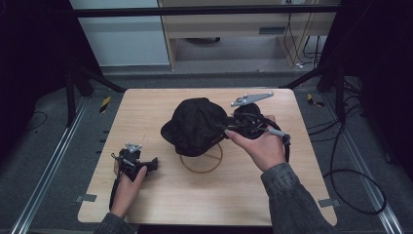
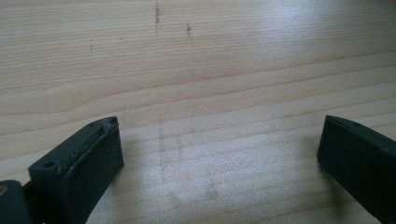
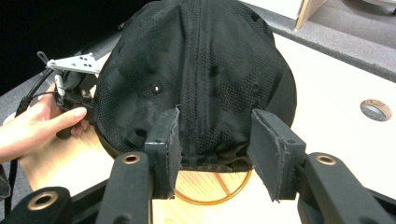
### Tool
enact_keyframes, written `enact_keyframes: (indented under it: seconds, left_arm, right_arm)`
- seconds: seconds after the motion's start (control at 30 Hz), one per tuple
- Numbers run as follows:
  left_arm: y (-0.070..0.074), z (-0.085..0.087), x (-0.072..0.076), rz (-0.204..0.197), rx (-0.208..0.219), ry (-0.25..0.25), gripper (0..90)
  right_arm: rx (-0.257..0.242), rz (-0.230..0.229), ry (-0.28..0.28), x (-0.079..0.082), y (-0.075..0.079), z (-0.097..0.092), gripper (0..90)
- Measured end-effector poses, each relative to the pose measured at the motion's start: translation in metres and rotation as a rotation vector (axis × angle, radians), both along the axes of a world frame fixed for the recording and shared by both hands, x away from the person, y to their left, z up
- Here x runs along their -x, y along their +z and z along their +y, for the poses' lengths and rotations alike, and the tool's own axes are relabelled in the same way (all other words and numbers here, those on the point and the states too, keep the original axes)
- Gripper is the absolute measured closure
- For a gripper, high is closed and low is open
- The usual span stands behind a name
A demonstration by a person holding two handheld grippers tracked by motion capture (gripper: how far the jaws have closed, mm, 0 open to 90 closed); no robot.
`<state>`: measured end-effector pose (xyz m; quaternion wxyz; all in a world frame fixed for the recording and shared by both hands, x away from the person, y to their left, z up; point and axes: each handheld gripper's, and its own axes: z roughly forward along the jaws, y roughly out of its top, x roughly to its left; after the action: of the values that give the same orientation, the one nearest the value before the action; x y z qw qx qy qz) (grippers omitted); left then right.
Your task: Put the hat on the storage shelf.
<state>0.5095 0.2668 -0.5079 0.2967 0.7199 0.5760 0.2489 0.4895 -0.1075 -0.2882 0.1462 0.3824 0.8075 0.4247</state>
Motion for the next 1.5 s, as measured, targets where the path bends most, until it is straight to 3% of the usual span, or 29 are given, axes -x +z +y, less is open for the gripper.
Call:
enact_keyframes:
  seconds: [0.4,0.8,0.97,1.03,1.5]
  left_arm:
    - [0.000,0.000,0.000,0.000,0.000,0.000,0.0]
    - [0.000,0.000,0.000,0.002,-0.002,-0.002,0.0]
    - [0.000,0.000,0.000,0.002,-0.003,-0.002,0.0]
    - [0.000,0.000,0.000,0.002,-0.003,-0.002,0.0]
    - [0.000,0.000,0.000,0.002,-0.003,-0.002,0.0]
  right_arm:
    - [-0.002,-0.006,-0.032,0.004,-0.002,-0.015,44.2]
    - [-0.022,-0.019,-0.127,0.013,-0.018,-0.047,24.2]
    - [-0.018,-0.023,-0.150,0.016,-0.034,-0.059,20.1]
    - [-0.008,-0.021,-0.165,0.020,-0.051,-0.066,17.5]
    - [0.029,0.039,-0.195,0.022,-0.127,-0.076,13.6]
